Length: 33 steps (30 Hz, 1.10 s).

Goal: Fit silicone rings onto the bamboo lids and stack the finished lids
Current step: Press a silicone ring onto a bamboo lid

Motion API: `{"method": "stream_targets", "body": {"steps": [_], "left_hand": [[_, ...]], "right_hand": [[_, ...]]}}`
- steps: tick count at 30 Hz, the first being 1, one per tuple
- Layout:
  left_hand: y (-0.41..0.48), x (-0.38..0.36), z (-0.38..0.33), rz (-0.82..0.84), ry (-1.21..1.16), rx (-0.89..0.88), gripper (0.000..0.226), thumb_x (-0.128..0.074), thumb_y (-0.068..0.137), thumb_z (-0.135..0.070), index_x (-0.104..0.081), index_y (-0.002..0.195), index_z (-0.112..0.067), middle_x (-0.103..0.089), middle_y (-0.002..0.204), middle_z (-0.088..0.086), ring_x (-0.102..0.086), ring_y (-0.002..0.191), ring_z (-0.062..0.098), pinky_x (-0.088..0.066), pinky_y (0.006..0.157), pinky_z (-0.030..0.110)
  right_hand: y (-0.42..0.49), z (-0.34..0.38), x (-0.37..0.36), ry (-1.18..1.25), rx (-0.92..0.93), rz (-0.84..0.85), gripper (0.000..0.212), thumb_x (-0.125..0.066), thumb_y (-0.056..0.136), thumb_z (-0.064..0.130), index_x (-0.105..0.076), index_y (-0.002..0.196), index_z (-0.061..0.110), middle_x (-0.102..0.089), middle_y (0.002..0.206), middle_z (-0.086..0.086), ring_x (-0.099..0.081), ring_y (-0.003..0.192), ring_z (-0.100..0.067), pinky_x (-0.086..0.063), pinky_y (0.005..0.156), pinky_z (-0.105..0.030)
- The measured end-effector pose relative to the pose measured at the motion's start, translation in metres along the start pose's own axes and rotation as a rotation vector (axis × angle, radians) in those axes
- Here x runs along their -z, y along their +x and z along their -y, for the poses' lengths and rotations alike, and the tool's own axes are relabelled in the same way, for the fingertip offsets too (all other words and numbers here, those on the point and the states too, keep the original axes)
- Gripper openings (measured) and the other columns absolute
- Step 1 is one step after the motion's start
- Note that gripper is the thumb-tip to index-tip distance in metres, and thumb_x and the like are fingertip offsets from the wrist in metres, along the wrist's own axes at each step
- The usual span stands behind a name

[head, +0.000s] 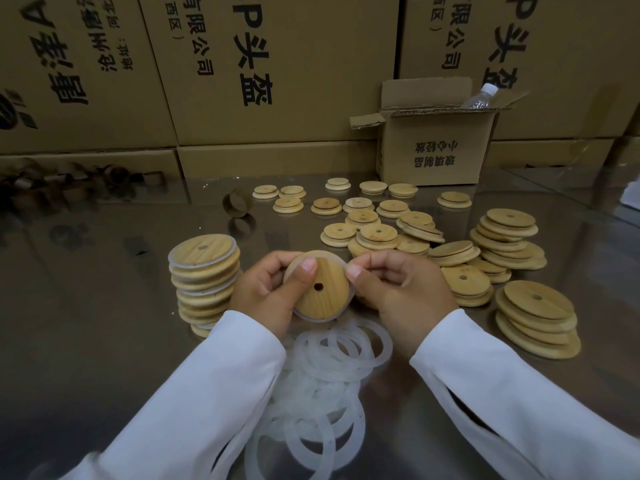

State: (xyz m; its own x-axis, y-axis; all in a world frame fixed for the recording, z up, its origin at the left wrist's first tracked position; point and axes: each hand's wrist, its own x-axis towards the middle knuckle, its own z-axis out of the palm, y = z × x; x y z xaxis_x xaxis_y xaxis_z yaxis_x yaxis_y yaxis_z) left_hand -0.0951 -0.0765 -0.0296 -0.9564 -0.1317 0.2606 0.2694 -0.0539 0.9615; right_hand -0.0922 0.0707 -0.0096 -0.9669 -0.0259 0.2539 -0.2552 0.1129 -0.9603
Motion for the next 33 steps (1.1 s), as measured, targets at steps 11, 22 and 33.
{"method": "stream_targets", "body": {"steps": [11,22,33], "left_hand": [[0.002,0.002,-0.001,-0.047,-0.002,-0.022,0.028,-0.064,0.058,-0.038,-0.064,0.078,-0.019,-0.070,0.069,-0.002,-0.066,0.071,0.015,-0.052,0.079,0.048],[0.000,-0.002,-0.005,-0.059,0.013,-0.044,0.035,-0.065,0.056,-0.039,-0.064,0.081,-0.015,-0.070,0.075,0.003,-0.065,0.083,0.026,-0.051,0.084,0.053],[0.002,-0.004,-0.002,-0.056,-0.222,0.095,0.025,-0.060,0.062,-0.023,-0.061,0.081,-0.006,-0.068,0.062,0.002,-0.066,0.058,0.011,-0.056,0.053,0.026]], "right_hand": [[-0.003,-0.006,-0.002,-0.065,-0.078,0.025,0.015,-0.071,0.079,0.017,-0.064,0.078,0.030,-0.070,0.068,0.004,-0.066,0.072,-0.009,-0.053,0.076,-0.028],[-0.006,-0.004,-0.006,-0.153,-0.018,-0.066,0.016,-0.070,0.079,0.016,-0.066,0.068,0.027,-0.068,0.077,0.006,-0.063,0.071,-0.006,-0.051,0.069,-0.018],[-0.002,-0.005,-0.003,0.086,-0.145,0.029,0.013,-0.068,0.080,0.013,-0.068,0.069,0.020,-0.070,0.061,0.001,-0.064,0.056,-0.008,-0.055,0.077,-0.034]]}}
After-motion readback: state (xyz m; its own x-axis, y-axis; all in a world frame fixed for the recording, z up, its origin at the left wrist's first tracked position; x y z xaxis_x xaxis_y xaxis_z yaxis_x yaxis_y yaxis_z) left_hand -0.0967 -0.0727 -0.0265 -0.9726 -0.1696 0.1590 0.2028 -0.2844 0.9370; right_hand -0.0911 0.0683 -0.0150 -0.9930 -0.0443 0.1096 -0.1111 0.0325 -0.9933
